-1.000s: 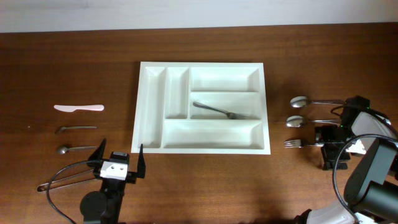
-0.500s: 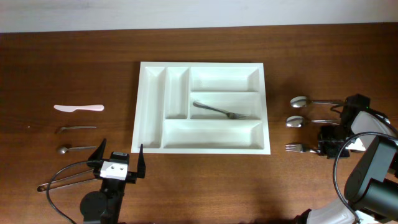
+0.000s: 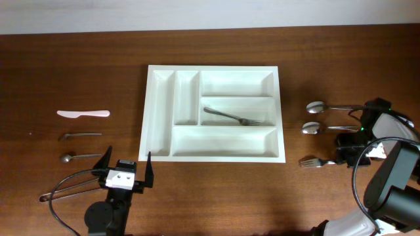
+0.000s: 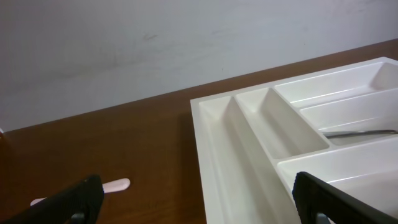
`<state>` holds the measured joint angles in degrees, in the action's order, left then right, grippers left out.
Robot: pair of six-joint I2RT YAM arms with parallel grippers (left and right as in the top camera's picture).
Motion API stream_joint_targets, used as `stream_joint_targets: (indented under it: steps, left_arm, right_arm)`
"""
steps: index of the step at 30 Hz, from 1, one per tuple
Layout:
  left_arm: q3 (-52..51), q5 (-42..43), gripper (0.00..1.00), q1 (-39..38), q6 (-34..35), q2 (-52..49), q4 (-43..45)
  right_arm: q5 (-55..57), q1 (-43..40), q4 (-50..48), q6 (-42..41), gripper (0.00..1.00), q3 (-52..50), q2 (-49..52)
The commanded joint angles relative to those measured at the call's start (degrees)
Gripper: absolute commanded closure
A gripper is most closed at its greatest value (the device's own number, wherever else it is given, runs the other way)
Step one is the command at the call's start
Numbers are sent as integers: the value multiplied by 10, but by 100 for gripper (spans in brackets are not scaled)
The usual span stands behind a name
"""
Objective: Pack container
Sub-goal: 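Place the second fork into the middle compartment beside the first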
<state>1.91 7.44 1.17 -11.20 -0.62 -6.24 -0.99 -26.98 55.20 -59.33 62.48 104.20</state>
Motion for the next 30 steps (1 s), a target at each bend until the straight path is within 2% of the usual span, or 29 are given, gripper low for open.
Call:
stream_joint_targets:
  steps: [1, 6, 9, 13, 22, 30]
  left_arm:
    - [-3, -2, 1, 3, -9, 3, 0]
    - [-3, -2, 1, 3, -9, 3, 0]
    - [-3, -2, 1, 3, -9, 3, 0]
    - [-3, -2, 1, 3, -9, 3, 0]
    - [-3, -2, 1, 3, -9, 3, 0]
    - [-3, -2, 1, 3, -9, 3, 0]
  right_arm:
    - [-10, 19, 45, 6, 96, 77, -35]
    - [-48, 78, 108, 1, 96, 199, -78]
    - [-76, 147, 123, -66, 96, 257, -85]
    - [-86, 244, 112, -187, 96, 264, -81]
    - [-73, 419, 10, -363, 95, 264, -53]
    - [-74, 461, 11, -436, 95, 264, -1]
